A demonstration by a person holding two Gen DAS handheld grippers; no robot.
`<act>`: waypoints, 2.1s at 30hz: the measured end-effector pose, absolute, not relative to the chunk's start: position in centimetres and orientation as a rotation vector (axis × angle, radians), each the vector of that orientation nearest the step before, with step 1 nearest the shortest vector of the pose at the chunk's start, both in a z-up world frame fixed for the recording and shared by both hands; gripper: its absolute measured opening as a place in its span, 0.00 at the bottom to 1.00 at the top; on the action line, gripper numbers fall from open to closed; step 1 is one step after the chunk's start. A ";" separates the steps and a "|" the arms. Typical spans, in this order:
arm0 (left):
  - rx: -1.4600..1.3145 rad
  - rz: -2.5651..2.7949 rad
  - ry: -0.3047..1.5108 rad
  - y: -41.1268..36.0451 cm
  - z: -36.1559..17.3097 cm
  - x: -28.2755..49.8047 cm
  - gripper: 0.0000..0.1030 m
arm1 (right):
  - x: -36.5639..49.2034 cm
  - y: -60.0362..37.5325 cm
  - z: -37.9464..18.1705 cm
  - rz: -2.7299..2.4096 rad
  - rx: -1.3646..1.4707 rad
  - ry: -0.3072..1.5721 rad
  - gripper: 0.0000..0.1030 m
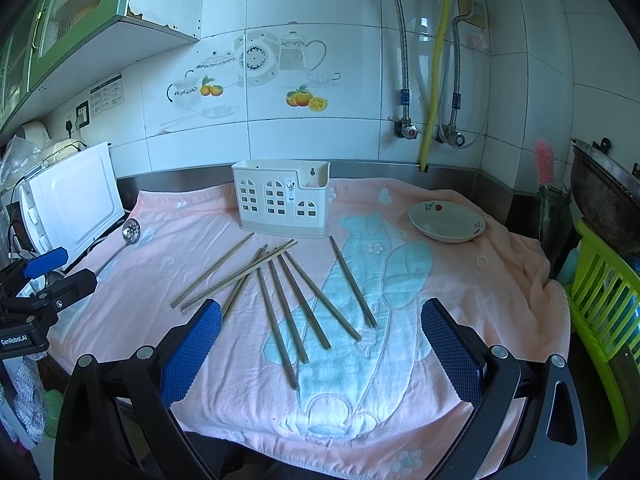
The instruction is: Organize utensils
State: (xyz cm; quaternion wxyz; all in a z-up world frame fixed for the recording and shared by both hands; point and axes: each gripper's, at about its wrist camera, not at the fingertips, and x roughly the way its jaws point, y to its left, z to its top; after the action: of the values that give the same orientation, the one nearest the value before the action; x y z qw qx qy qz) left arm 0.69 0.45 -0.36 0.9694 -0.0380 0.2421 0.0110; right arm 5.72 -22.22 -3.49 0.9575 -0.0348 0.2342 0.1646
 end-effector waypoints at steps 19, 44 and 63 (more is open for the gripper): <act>-0.089 -0.012 0.519 2.5 -1.7 2.9 0.85 | 8.4 -22.7 -4.0 0.350 -0.076 0.477 0.94; -0.033 -0.187 0.728 5.6 -7.7 11.7 0.26 | 15.9 -23.6 -8.5 0.372 -0.091 0.567 0.76; 0.020 -0.339 0.882 5.0 -11.7 19.8 0.09 | 19.7 -23.1 -11.0 0.368 -0.099 0.630 0.75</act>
State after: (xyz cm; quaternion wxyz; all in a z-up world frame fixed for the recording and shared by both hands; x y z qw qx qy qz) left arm 19.78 4.97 -11.72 0.8904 0.0094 0.4248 -0.1632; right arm 19.66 -23.06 -10.98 0.9331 -0.0485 0.3078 0.1797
